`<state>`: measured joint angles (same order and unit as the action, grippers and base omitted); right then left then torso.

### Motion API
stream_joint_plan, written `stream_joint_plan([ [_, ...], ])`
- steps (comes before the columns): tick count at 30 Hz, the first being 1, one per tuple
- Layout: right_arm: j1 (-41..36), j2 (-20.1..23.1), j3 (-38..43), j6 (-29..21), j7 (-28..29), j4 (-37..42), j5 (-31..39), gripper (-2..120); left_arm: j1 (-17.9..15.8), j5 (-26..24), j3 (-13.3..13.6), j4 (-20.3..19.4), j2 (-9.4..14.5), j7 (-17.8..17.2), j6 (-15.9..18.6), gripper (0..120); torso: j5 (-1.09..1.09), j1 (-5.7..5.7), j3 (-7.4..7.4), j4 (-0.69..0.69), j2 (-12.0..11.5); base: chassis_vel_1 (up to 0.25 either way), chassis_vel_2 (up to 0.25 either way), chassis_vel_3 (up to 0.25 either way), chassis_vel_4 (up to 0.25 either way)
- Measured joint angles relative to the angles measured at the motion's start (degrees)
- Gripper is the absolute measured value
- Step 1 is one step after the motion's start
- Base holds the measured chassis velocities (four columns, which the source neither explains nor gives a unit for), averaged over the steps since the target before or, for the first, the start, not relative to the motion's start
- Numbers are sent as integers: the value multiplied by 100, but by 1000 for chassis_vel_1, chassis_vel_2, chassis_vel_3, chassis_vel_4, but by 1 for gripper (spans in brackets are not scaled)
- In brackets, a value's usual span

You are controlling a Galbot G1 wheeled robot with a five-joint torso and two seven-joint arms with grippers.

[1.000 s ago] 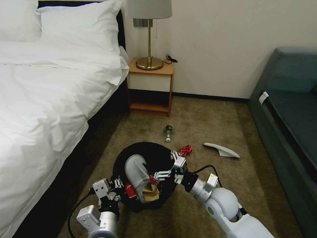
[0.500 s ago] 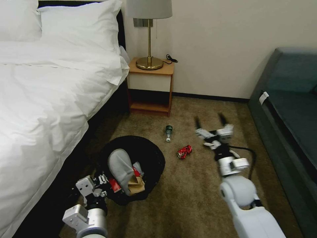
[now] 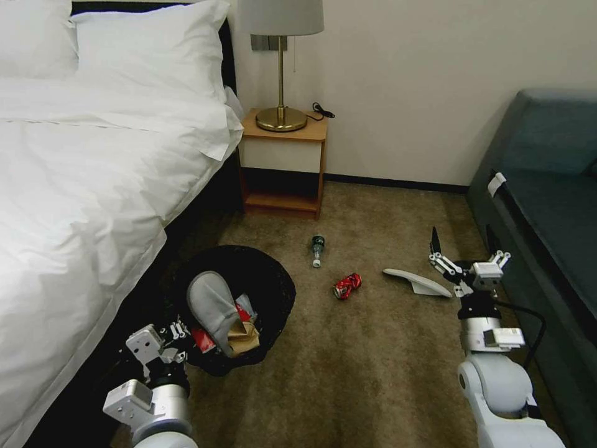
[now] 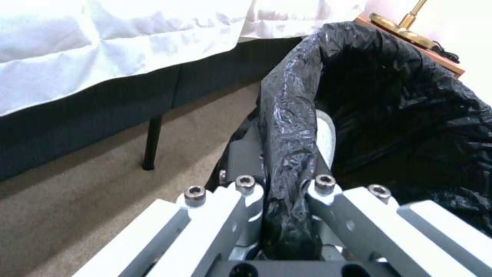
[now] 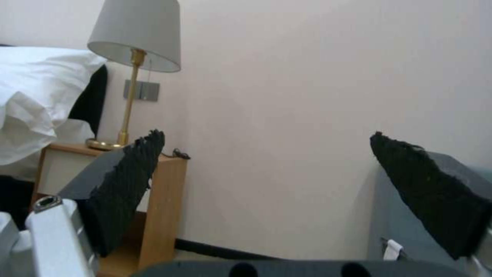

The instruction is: Pick up the trash bin, then pick up the garbage on the floor and place it into the trash bin.

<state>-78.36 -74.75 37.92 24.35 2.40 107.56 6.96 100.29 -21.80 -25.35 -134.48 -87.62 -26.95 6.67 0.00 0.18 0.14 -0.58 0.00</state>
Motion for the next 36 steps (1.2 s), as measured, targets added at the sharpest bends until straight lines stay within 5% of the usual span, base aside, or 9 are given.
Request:
stream_joint_plan([
  [36, 19, -8, -155, 88, -58, -116, 46, 100, 2, -204, -234, -26, 39, -7, -113, 4, 0, -1, -1, 1, 0, -6, 4, 4, -4],
])
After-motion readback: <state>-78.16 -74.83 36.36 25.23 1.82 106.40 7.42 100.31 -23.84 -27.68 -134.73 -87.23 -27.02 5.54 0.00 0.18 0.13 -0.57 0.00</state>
